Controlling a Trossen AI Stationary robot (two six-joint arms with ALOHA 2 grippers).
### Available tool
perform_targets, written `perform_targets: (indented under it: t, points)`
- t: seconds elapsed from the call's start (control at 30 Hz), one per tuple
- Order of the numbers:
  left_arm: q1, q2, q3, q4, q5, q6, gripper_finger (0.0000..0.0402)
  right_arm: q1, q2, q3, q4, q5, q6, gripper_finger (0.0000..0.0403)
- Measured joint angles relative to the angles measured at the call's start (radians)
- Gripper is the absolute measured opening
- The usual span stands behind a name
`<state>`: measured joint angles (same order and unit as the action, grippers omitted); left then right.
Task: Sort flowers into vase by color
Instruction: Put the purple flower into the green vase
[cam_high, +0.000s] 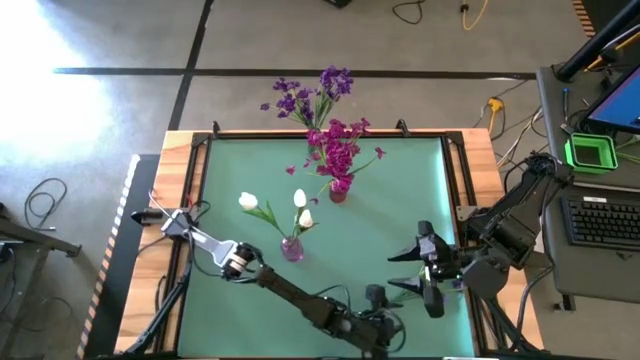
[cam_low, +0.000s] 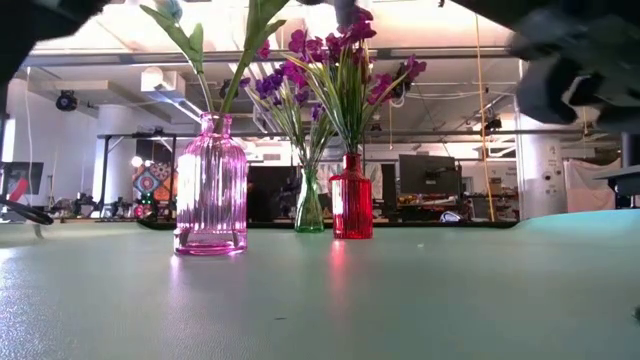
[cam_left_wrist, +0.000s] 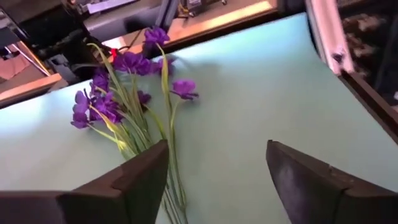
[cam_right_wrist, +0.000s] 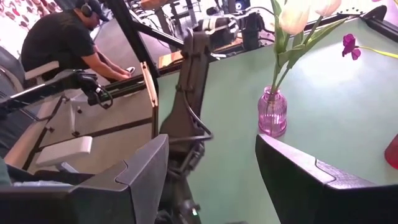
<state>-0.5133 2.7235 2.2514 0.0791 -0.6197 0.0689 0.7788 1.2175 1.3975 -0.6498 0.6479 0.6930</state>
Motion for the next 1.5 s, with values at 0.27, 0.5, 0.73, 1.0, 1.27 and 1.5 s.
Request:
perform_targets:
  t: [0.27, 0.5, 0.73, 1.0, 1.27, 1.5]
  points:
    - [0.039, 0.074, 0.062, -0.025, 0.01, -0.008, 0.0276, 0.0, 0.0, -0.002, -0.006, 0.0, -0.001, 0.0233]
    - [0.071, 0.07, 0.058, -0.013, 0.009, -0.011, 0.0276, 0.0, 0.0, -0.004, -0.008, 0.0, -0.029, 0.0233]
    - [0.117, 0.07, 0.048, -0.01, 0.12, -0.087, 0.0276, 0.0, 0.0, -0.004, -0.007, 0.0, -0.055, 0.0233]
    - [0.134, 0.088, 0.042, -0.035, 0.132, -0.118, 0.026, 0.0, 0.0, -0.004, -0.007, 0.0, -0.057, 0.0233]
    - [0.133, 0.09, 0.042, -0.049, 0.094, -0.146, 0.0128, 0.0, 0.0, -0.004, -0.006, 0.0, -0.057, 0.0233]
    - [0.134, 0.091, 0.042, -0.075, 0.081, -0.206, 0.0008, 0.0, 0.0, -0.004, -0.006, 0.0, -0.057, 0.0233]
